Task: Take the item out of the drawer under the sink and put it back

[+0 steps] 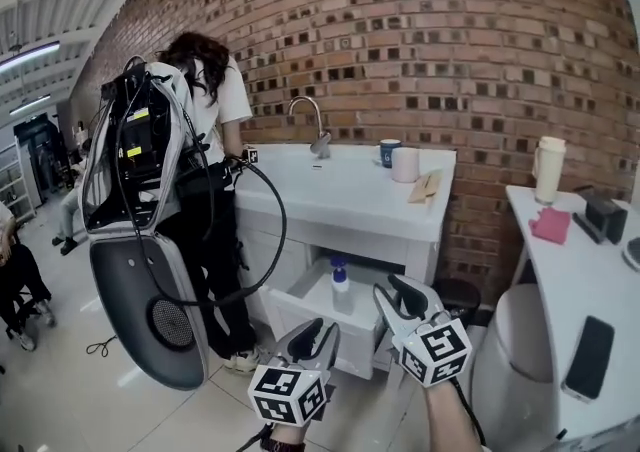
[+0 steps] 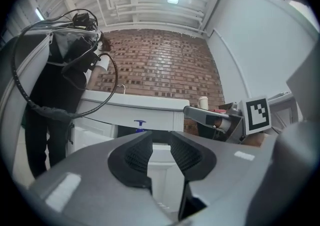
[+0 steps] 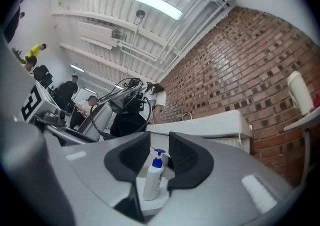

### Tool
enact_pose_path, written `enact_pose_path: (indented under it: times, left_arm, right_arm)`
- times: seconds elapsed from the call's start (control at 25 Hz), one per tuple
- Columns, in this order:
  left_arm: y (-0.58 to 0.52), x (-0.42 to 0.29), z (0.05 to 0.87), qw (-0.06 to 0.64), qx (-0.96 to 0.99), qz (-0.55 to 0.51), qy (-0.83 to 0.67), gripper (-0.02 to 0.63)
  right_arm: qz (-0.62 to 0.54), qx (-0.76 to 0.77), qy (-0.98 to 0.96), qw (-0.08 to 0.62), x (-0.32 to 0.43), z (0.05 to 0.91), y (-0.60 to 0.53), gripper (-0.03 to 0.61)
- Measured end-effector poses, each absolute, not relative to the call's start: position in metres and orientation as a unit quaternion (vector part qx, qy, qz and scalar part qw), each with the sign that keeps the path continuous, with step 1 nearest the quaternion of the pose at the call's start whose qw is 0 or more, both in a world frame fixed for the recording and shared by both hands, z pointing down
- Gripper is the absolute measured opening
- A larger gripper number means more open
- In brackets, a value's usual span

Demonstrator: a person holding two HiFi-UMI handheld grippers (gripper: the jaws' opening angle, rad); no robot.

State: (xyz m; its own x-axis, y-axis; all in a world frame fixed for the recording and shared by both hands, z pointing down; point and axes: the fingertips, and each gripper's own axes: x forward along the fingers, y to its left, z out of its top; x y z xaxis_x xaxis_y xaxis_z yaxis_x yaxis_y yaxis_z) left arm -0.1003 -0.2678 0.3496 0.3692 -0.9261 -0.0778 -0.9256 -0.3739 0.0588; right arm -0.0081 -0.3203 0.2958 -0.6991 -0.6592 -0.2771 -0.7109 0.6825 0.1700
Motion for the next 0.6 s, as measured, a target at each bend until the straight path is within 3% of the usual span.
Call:
enact_pose_path:
  times: [0.12,0.32,0.6]
  left_arm:
    - [-0.262,-0.092,0.349,0.001,0.834,-0.047,-0.550,0.121]
    - [-0.253,-0.078,0.350,-0.001,0.844,-0.051,-0.533,0.121]
    - [-0.245,-0.072,0.347,-0.001,0.856,-0.059,-0.514,0.120]
  right_arm:
    - [0.139,-0.390,0.905,0.099,-0.003,0.296,-0.307,0.106]
    - [0.134,-0.420,0.893,0.090,0.010,0.305,-0.293,0.003]
    - [0.131,-0.423,0.893,0.076,0.010,0.312,-0.281,0.000]
